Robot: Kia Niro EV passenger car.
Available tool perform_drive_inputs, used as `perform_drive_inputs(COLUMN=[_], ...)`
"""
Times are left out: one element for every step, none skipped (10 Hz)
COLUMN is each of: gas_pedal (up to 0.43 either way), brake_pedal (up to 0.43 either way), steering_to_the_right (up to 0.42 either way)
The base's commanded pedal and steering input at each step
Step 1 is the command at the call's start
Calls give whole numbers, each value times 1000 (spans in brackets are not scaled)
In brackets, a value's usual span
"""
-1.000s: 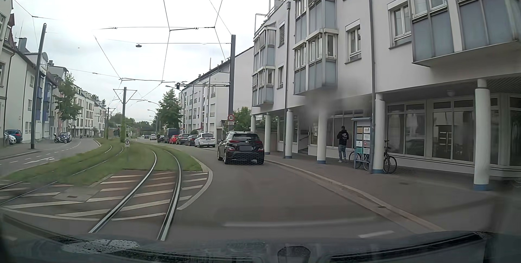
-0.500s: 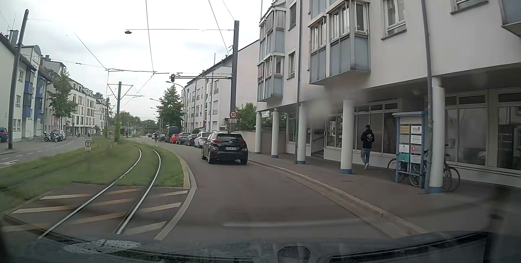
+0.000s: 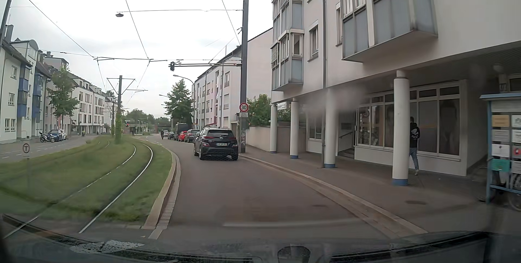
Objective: Follow the waypoints while adhering to traffic rules and regulations
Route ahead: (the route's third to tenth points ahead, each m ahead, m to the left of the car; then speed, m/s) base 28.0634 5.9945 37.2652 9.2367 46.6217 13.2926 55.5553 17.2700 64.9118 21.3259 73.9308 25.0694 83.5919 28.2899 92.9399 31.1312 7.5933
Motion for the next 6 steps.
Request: perform_drive_inputs(gas_pedal=[47, 47, 47, 47, 47, 47], brake_pedal=[0, 0, 0, 0, 0, 0], steering_to_the_right=[-78, -84, -90, -94, -96, -95])
